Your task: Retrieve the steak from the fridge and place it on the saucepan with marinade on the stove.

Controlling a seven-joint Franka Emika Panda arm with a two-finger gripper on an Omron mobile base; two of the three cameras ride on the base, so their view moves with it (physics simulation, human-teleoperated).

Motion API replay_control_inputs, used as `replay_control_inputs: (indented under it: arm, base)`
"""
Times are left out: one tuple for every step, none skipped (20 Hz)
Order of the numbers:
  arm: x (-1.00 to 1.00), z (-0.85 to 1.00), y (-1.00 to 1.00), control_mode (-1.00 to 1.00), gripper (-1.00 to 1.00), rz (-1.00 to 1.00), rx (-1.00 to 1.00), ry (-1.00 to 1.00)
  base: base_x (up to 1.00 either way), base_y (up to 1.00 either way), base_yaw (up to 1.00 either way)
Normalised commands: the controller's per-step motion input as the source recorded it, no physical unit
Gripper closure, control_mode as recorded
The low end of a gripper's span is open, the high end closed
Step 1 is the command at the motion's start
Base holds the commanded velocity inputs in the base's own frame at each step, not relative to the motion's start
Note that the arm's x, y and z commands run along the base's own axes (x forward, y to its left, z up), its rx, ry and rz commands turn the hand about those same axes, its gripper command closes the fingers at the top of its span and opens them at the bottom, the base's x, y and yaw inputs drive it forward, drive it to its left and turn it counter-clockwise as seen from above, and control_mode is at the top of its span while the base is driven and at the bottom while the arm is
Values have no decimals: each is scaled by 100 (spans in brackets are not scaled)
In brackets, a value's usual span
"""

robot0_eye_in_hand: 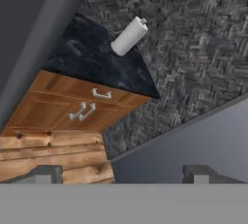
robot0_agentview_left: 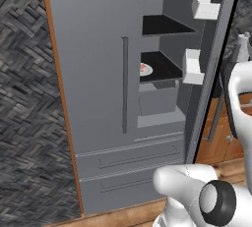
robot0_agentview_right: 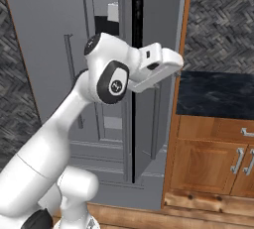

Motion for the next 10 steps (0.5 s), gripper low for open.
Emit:
replay_control_inputs:
  arm:
    - [-1, 0, -6, -100, -100, -21, 0, 12]
    - [0, 7, 13, -100, -100, -15, -1, 7]
    - [0, 11, 52, -100, -100, -11, -7, 0]
    - [0, 10, 69, -100, -100, -8, -11, 0]
    - [0, 15, 76, -100, -100, -4, -13, 0]
    - [0, 11, 100, -100, -100, 0, -21, 0]
    - [-9, 14, 100, -100, -100, 0, -25, 0]
    - [-8, 14, 100, -100, -100, 0, -28, 0]
    - [-13, 16, 100, -100, -100, 0, -31, 0]
    - [-18, 24, 100, -100, -100, -1, -31, 0]
  base:
    - [0, 0, 0]
    - [0, 0, 0]
    - [0, 0, 0]
    - [0, 0, 0]
    - [0, 0, 0]
    - [0, 0, 0]
    - [0, 0, 0]
    - [0, 0, 0]
    - [0, 0, 0]
    - [0, 0, 0]
